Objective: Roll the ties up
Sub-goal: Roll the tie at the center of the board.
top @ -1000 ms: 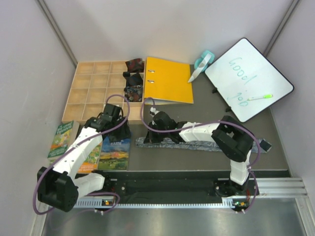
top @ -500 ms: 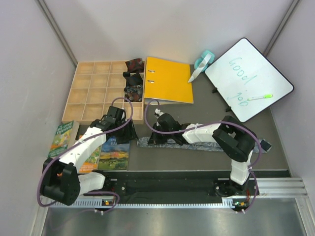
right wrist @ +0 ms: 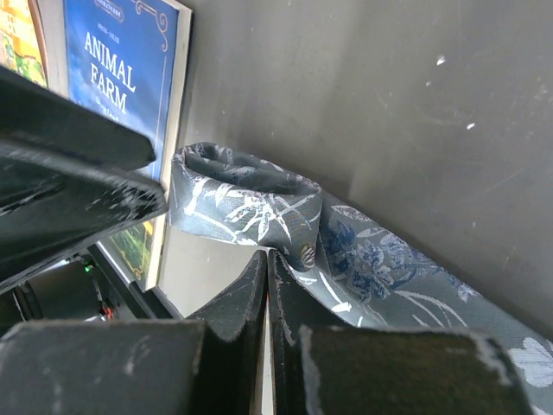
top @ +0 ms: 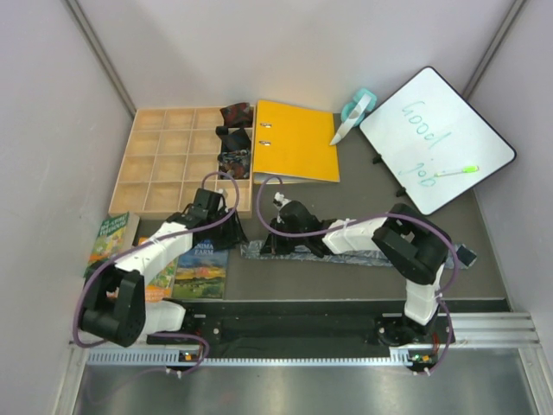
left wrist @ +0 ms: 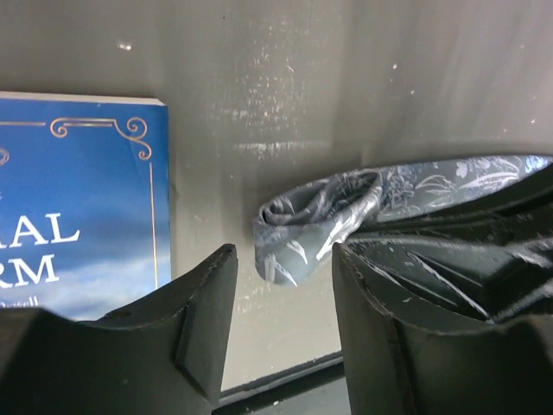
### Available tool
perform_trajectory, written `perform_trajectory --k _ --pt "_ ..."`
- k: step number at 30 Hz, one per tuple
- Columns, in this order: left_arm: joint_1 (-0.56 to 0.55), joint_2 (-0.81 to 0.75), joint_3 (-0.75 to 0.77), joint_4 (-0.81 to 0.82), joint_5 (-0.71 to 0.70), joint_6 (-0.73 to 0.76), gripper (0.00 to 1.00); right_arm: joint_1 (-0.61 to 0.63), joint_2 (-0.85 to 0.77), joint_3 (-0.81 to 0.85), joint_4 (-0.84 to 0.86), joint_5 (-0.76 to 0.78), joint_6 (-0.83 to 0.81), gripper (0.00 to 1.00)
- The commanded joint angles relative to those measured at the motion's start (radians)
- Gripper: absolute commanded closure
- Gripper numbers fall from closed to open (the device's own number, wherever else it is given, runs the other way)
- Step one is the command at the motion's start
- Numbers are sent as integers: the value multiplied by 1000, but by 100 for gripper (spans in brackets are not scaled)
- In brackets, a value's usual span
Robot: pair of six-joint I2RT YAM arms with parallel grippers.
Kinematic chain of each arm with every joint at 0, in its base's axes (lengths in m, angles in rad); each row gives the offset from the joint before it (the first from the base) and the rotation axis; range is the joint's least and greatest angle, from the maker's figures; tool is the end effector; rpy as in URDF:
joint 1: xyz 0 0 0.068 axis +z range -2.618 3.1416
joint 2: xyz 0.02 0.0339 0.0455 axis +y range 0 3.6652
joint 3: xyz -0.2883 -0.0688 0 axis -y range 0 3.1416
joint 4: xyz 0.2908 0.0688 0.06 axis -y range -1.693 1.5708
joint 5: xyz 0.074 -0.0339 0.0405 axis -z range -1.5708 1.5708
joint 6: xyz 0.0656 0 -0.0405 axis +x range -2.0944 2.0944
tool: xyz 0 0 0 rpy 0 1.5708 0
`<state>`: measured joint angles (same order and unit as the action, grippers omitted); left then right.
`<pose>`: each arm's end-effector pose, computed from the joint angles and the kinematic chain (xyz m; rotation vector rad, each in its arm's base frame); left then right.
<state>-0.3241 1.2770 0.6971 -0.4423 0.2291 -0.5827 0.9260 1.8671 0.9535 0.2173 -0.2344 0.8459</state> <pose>0.2650 -0.1047 0.1626 -0.2597 2.6711 -0.6080 0.2493 0.3569 0.1073 -0.2411 2.5293 1.1074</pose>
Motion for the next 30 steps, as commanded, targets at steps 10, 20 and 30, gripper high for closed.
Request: perform_trajectory --k 10,20,30 --pt "-10 67 -53 108 -33 -11 51 -7 -36 -15 73 -23 10 100" --pt "-20 114 -82 165 -31 -16 62 -7 -36 -21 97 -46 10 100" --pt "-24 85 -73 120 -74 7 81 -7 -123 -47 180 -120 36 100"
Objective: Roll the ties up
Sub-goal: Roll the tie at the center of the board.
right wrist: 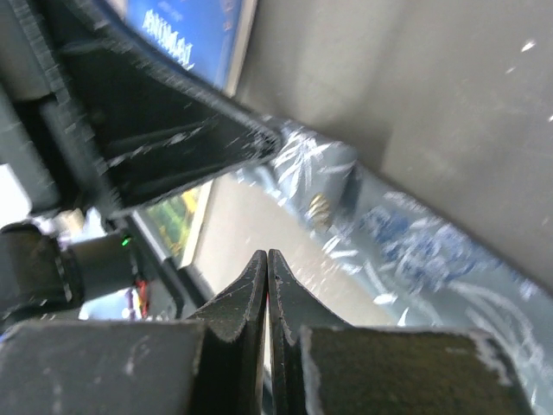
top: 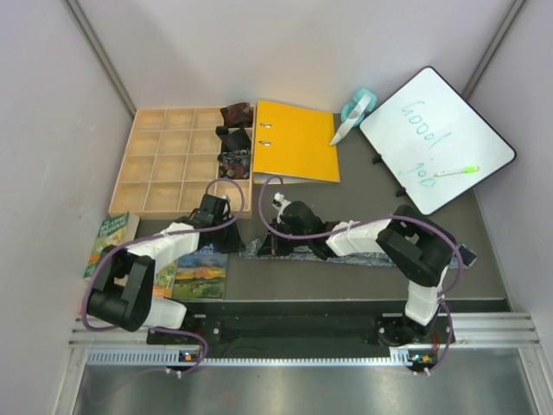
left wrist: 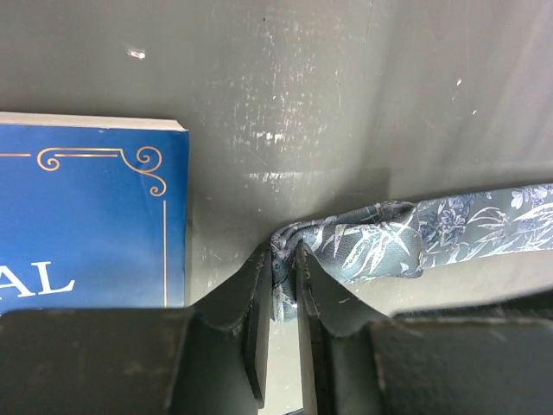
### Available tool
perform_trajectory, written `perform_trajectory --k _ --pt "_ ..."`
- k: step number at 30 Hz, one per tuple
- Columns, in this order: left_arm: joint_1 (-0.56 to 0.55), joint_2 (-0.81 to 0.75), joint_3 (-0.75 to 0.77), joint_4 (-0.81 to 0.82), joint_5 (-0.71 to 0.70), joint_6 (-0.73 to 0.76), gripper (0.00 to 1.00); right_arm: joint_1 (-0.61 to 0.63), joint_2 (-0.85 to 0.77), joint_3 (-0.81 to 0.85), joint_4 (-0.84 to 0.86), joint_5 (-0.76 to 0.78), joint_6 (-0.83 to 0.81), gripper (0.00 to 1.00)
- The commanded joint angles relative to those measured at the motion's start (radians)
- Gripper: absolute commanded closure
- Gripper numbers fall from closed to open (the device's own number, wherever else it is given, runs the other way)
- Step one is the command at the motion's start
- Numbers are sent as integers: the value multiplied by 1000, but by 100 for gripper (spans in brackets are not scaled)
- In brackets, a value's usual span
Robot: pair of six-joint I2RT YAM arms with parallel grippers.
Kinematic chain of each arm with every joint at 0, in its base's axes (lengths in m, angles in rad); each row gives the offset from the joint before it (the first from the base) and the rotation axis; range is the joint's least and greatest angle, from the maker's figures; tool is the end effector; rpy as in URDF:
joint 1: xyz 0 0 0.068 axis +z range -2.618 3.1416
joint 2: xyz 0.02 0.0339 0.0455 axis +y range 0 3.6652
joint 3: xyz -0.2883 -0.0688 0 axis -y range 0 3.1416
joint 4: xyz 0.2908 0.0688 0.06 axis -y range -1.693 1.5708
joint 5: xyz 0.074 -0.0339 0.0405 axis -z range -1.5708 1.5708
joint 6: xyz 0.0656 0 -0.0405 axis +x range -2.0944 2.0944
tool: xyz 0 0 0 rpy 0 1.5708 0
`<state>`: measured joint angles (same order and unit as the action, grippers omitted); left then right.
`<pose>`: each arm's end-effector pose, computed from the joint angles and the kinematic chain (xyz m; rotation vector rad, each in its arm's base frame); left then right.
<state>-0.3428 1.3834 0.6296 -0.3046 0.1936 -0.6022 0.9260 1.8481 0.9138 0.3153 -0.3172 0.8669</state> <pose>0.2663 -0.1084 0.1209 -0.2830 2.7038 -0.5590 0.2427 0.3568 0.1135 -0.2788 2.4829 1.2511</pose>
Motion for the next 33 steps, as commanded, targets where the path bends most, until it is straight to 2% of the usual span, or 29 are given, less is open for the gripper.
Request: perform_trajectory --k 1,7,15,22,33 --pt "-5 -26 -4 -22 -42 30 81 -7 -125 0 67 -37 12 100" --pt "-5 -73 7 -53 -14 42 78 -21 -159 71 -57 -5 -22 100" --pt "-7 -84 41 -108 4 67 79 -47 -21 189 -140 -19 -48 100" --pt "-22 -90 45 -119 20 70 81 -47 65 279 -226 38 -63 100" --pt "-36 -103 44 -110 18 81 83 -21 166 335 -271 76 -129 100"
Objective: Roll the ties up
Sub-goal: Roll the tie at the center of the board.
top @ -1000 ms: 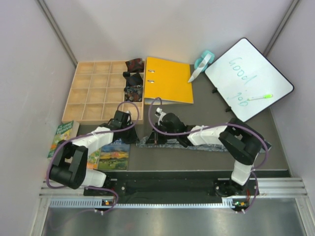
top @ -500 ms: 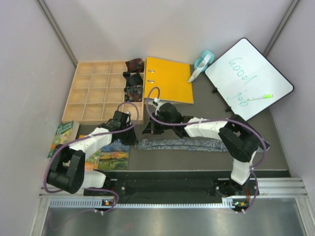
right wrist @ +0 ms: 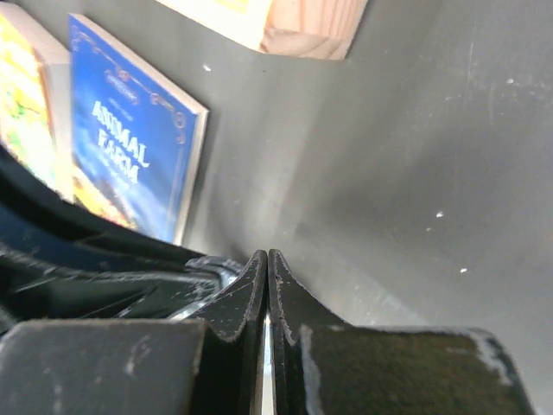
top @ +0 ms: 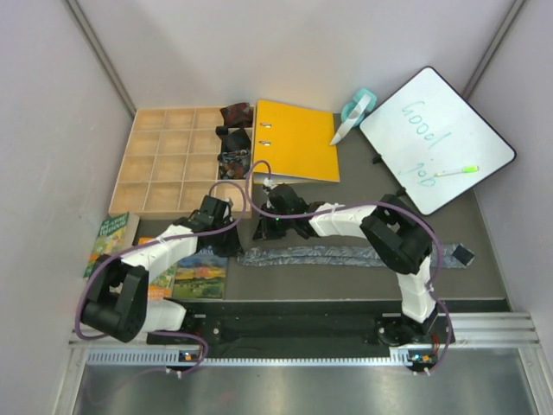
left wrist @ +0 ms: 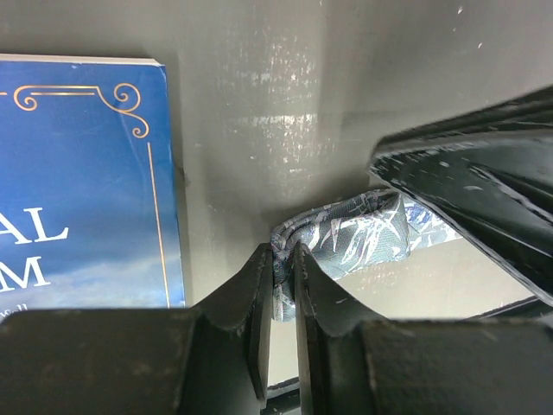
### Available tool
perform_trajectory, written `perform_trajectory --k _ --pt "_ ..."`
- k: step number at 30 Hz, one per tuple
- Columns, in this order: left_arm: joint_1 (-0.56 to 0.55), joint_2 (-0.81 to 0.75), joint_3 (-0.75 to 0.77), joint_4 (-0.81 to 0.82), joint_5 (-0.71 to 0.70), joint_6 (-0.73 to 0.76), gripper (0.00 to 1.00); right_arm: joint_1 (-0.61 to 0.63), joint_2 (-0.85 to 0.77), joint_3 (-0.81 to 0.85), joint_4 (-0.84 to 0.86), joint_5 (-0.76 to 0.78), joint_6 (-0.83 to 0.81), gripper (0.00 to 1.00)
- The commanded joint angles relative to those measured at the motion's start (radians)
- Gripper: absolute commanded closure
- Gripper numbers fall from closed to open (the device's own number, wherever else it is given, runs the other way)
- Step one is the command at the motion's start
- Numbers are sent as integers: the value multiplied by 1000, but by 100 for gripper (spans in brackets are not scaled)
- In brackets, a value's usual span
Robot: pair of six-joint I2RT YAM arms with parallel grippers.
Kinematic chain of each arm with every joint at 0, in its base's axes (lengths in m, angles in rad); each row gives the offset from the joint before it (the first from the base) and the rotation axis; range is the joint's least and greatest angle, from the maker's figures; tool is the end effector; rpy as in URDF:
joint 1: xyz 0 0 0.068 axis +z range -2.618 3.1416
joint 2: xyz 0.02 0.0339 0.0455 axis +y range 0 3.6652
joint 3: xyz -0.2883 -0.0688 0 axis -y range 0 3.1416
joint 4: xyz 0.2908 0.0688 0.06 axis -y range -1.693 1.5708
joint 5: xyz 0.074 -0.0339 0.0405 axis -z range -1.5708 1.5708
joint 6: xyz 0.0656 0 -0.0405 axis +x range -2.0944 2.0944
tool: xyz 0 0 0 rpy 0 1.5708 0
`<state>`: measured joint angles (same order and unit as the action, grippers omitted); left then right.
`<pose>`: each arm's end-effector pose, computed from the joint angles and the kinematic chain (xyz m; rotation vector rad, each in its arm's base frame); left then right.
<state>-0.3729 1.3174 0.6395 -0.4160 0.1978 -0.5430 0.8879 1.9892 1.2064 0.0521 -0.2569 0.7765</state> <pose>0.2517 -0.1123 0.1341 -0.1675 2.7455 -0.5402 0.2950 0.3891 0.1226 -0.2889 2.5386 1.0642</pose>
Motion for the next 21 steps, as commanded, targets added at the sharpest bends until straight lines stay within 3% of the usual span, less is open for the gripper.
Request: perform_trajectory --k 1,13,21 --pt "-8 -41 31 2 12 20 83 25 23 39 -11 21 -39 100" --pt "-9 -55 32 -3 6 18 84 86 -58 -14 -86 61 -29 100" --pt "-15 -61 43 -20 9 11 85 57 -79 50 -192 142 -71 100"
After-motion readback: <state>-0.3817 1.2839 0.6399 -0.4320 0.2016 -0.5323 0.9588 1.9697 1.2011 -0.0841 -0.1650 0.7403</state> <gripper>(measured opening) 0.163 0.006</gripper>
